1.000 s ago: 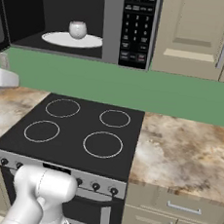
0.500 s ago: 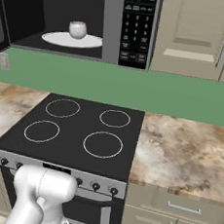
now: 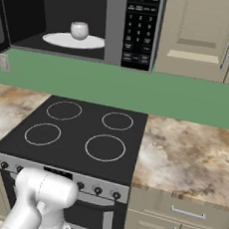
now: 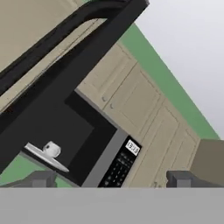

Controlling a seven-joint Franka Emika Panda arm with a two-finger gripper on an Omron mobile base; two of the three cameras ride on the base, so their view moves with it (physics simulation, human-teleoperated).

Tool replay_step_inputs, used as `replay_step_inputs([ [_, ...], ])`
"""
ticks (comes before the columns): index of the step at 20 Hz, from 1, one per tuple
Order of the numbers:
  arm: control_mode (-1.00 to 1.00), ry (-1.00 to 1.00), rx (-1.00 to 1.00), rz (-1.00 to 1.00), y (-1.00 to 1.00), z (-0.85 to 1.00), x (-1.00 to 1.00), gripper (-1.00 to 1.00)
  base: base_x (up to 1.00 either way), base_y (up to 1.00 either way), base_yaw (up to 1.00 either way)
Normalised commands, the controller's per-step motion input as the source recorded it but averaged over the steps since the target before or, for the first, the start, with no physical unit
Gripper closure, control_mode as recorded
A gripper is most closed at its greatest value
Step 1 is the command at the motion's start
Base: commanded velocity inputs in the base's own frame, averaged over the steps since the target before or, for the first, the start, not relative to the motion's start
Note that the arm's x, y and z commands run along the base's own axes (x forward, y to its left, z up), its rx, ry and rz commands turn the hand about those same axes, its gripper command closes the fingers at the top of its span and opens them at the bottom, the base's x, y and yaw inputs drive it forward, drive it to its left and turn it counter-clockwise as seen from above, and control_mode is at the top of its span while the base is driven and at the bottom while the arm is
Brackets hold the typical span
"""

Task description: Close the microwave door.

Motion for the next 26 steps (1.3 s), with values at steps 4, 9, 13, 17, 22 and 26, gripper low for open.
replay_step_inputs([
  [4, -1.0, 0.12, -0.3, -0.14, 1.0, -0.01, 0.04, -1.0, 0.0, 0.0, 0.0],
  [9, -1.0, -0.08, 0.03, -0.05, 0.2, -0.38, 0.17, -1.0, 0.0, 0.0, 0.0],
  [13, -1.0, -0.09, 0.01, 0.0, 0.46, -0.28, 0.68, -1.0, 0.0, 0.0, 0.0],
  [17, -1.0, 0.0, 0.0, 0.0, 0.65, -0.13, 0.89, -1.0, 0.0, 0.0, 0.0],
  [22, -1.0, 0.0, 0.03, 0.0, 0.55, -0.18, 0.95, -1.0, 0.0, 0.0, 0.0],
  [26, -1.0, -0.01, 0.03, 0.0, 0.4, -0.04, 0.71, -1.0, 0.0, 0.0, 0.0],
])
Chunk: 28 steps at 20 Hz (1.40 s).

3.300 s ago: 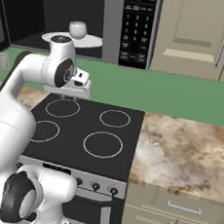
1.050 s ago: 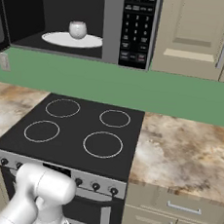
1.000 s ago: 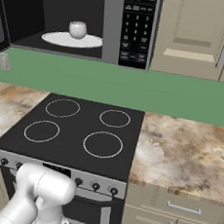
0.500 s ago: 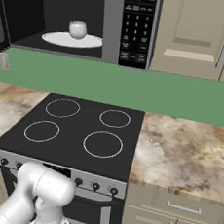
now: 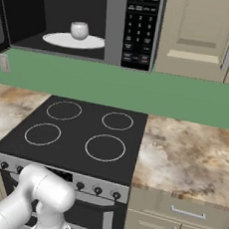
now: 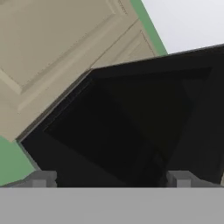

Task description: Close the microwave door.

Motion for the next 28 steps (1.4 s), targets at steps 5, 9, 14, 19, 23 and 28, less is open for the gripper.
replay_step_inputs([
  [5, -1.0, -0.14, 0.05, 0.0, 0.01, 0.08, 0.28, -1.0, 0.0, 0.0, 0.0],
  [9, -1.0, -0.43, 0.27, -0.01, -0.33, 0.29, -0.01, -1.0, 0.0, 0.0, 0.0],
  [14, -1.0, -0.39, 0.3, -0.08, -0.58, 0.29, -0.04, -1.0, 0.0, 0.0, 0.0],
  [19, -1.0, -0.19, 0.31, -0.21, -0.81, 0.25, 0.0, -1.0, 0.0, 0.0, 0.0],
  [23, -1.0, -0.02, 0.34, -0.35, -1.0, 0.3, 0.0, -1.0, 0.0, 0.0, 0.0],
  [28, -1.0, 0.01, 0.34, -0.29, -1.0, 0.18, -0.03, -1.0, 0.0, 0.0, 0.0],
])
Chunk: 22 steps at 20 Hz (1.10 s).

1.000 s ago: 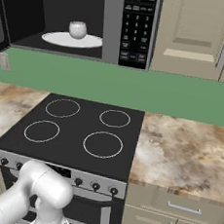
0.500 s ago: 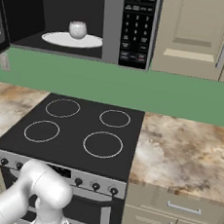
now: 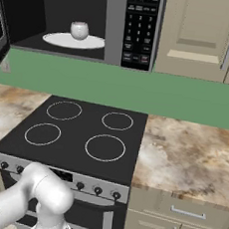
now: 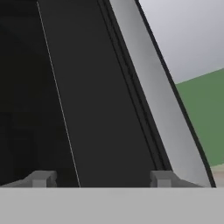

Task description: Close the microwave door.

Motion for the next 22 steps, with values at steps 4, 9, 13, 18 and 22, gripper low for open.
replay_step_inputs([
  [4, -1.0, 0.13, 0.3, -0.01, -0.98, 0.0, 0.0, -1.0, 0.0, 0.0, 0.0],
  [9, -1.0, 0.03, 0.24, 0.16, -0.86, -0.02, 0.0, -1.0, 0.0, 0.0, 0.0],
  [13, -1.0, 0.01, 0.14, 0.24, -0.79, -0.04, 0.08, -1.0, 0.0, 0.0, 0.0],
  [18, -1.0, 0.0, 0.1, 0.26, -0.8, -0.04, 0.29, -1.0, 0.0, 0.0, 0.0],
  [22, -1.0, 0.0, 0.07, 0.22, -0.57, -0.03, 0.39, -1.0, 0.0, 0.0, 0.0],
])
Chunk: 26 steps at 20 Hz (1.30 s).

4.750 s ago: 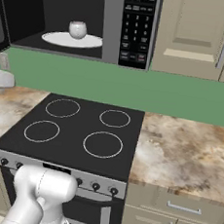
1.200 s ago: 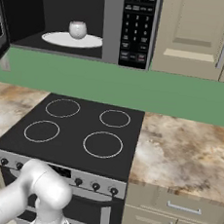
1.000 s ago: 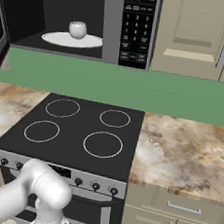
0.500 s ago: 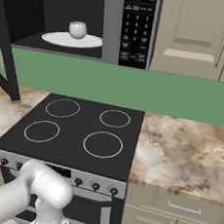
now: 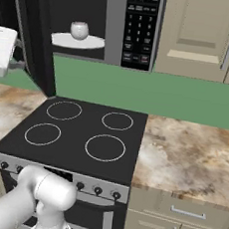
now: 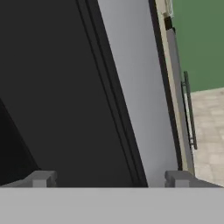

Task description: Close the microwave door.

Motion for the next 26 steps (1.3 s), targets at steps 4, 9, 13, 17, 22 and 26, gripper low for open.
replay_step_inputs([
  [4, -1.0, 0.0, 0.01, 0.21, -0.34, 0.0, 0.45, -1.0, 0.0, 0.0, 0.0],
  [9, -1.0, 0.0, 0.01, 0.2, -0.2, 0.0, 0.58, -1.0, 0.0, 0.0, 0.0],
  [13, -1.0, 0.0, 0.0, 0.2, -0.21, 0.0, 0.6, -1.0, 0.0, 0.0, 0.0],
  [17, -1.0, 0.0, 0.0, 0.2, -0.28, 0.0, 0.54, -1.0, 0.0, 0.0, 0.0],
  [22, -1.0, 0.0, 0.03, 0.23, -0.36, 0.0, 0.68, -1.0, 0.0, 0.0, 0.0],
  [26, -1.0, 0.0, 0.0, 0.2, -0.3, 0.0, 0.54, -1.0, 0.0, 0.0, 0.0],
])
